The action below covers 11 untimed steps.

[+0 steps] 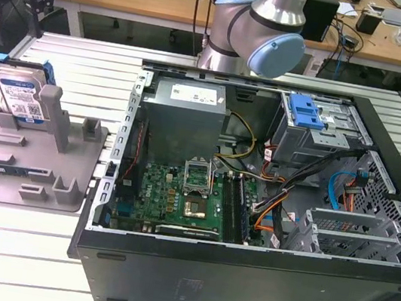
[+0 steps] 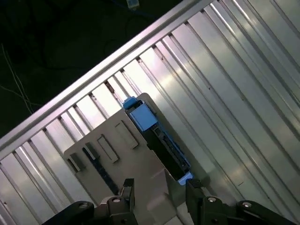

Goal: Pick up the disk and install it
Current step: 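Pick up the disk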

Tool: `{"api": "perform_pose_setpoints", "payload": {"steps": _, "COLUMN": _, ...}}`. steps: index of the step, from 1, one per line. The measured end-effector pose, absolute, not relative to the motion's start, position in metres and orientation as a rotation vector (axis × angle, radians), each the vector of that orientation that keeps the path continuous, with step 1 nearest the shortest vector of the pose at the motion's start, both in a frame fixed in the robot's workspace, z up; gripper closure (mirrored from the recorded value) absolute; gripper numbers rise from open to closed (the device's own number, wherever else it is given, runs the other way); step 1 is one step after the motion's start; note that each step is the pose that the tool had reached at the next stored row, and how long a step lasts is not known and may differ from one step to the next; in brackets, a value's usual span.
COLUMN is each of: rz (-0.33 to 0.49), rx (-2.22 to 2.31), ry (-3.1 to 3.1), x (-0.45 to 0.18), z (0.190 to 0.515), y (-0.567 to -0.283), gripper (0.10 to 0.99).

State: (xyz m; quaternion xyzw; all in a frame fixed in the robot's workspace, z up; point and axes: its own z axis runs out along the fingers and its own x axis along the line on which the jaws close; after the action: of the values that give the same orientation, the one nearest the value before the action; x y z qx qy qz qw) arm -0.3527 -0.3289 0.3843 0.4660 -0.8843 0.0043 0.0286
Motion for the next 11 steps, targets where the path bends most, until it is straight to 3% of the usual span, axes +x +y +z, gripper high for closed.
{"api": "perform_pose_setpoints", "payload": {"steps": 11, "rz": 0.044, "rx": 1.803, "ry": -2.532, "x": -0.3527, "z": 0.382, "y": -0.3289, "gripper": 0.529}}
